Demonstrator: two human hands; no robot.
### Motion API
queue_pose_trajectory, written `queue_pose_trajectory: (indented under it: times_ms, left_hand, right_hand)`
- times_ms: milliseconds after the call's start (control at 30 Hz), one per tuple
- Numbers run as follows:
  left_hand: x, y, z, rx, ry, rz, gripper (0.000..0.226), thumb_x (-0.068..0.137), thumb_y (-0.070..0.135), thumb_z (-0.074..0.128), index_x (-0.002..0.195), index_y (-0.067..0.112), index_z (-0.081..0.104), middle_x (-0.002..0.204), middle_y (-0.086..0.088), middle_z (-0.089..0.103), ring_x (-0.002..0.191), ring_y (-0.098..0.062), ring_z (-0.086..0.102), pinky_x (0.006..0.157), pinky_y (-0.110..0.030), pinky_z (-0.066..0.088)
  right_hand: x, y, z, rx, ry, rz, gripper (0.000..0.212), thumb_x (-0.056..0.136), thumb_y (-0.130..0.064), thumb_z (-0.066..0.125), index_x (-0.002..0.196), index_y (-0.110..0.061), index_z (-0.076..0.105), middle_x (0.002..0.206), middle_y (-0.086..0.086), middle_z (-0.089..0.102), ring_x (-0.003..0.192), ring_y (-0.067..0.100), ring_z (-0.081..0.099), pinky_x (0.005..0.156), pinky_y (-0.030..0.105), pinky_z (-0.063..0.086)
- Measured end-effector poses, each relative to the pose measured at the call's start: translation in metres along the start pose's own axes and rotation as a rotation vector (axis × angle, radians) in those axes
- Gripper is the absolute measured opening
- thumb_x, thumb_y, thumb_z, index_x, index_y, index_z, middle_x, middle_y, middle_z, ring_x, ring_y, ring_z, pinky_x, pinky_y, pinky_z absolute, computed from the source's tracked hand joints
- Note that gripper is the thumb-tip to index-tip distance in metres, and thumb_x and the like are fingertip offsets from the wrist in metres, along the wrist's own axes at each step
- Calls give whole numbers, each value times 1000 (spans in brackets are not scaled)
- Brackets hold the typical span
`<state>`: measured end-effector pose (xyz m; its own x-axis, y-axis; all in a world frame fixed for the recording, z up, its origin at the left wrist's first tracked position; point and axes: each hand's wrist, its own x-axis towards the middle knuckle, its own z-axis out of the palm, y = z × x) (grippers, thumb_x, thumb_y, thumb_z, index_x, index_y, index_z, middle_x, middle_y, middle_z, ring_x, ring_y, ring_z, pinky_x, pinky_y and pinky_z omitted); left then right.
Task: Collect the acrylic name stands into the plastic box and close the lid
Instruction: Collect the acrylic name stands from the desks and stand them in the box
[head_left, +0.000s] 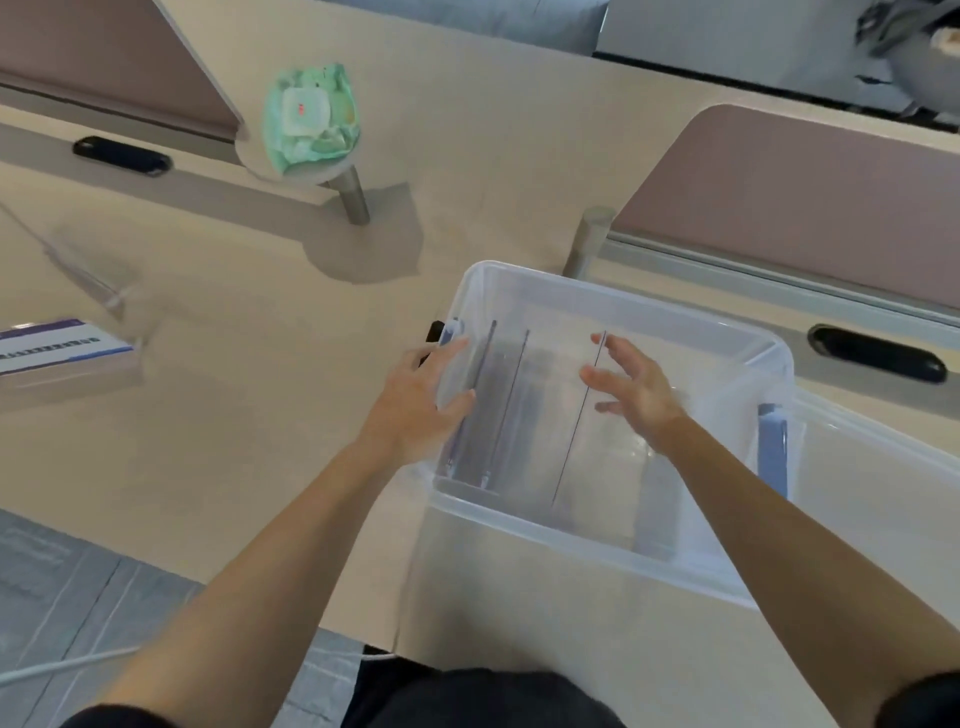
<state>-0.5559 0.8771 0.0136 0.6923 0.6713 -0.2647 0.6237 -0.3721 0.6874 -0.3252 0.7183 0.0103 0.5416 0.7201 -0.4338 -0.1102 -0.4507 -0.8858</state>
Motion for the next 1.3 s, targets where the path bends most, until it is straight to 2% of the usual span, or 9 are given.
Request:
queue_pose_trajectory:
  times_ms: [67, 133, 233, 300, 433, 567, 700, 833, 1300]
  left_hand:
    - [1, -5, 1, -37, 38, 12, 61, 91, 36, 57, 143, 53, 31, 138, 8, 41, 126, -14, 41, 104, -33, 38]
    - [0, -5, 1, -47, 44, 18, 61, 91, 33, 56, 142, 54, 31, 135, 10, 42, 123, -10, 42, 99, -28, 38]
    - [0, -4, 0, -63, 44, 21, 62, 90, 30, 56, 143, 50, 33, 133, 12, 42, 123, -9, 43, 102, -29, 39]
    - [0, -3, 0, -80, 41, 23, 62, 90, 29, 56, 144, 49, 34, 133, 11, 43, 123, -9, 44, 105, -34, 40]
    - [1, -3, -1, -86, 40, 30, 61, 91, 27, 55, 144, 48, 34, 134, 9, 44, 124, -10, 43, 107, -36, 40]
    - [1, -2, -1, -92, 35, 30, 59, 91, 25, 54, 143, 47, 36, 135, 9, 44, 126, -10, 41, 107, -36, 40]
    - [0, -2, 0, -72, 34, 32, 59, 91, 26, 54, 142, 49, 35, 135, 10, 44, 125, -9, 41, 107, -31, 37]
    - [0, -2, 0, -64, 34, 29, 60, 90, 25, 54, 140, 51, 35, 132, 10, 45, 120, -8, 42, 103, -29, 37]
    - [0, 1, 0, -47, 38, -1, 61, 91, 24, 54, 140, 53, 34, 128, 13, 45, 111, -6, 44, 98, -27, 38]
  right_hand:
    - [6, 10, 6, -3, -7, 35, 69, 79, -26, 79, 140, -20, 50, 107, -25, 51, 101, 10, 62, 100, 53, 48]
    - [14, 19, 12, -5, -4, 51, 76, 69, -33, 78, 140, -21, 51, 108, -24, 54, 110, 21, 62, 98, 51, 48]
    - [27, 31, 19, 28, 8, 77, 74, 73, -26, 78, 141, -19, 50, 111, -20, 55, 119, 26, 57, 99, 55, 46]
    - [35, 37, 20, 97, 18, 112, 72, 78, -20, 76, 144, -18, 48, 126, -12, 54, 126, 26, 53, 101, 53, 45]
    - [40, 43, 16, 97, 11, 115, 78, 69, -36, 73, 141, -20, 49, 150, 7, 45, 140, 28, 41, 110, 48, 39]
    - [30, 43, 9, -44, -60, 115, 98, 66, -57, 78, 149, -44, 28, 160, 7, 29, 144, 31, 34, 114, 57, 34]
    - [10, 51, 5, -230, -186, -4, 107, 60, -68, 80, 144, -64, 13, 165, -5, 14, 147, 21, 27, 114, 47, 38]
    - [0, 62, 8, -438, -271, -17, 113, 58, -81, 71, 146, -63, 4, 165, -9, 14, 143, 29, 36, 109, 53, 43]
    - [2, 61, 28, -406, -343, -31, 114, 57, -83, 69, 146, -63, 2, 165, -5, 13, 143, 32, 37, 110, 54, 41]
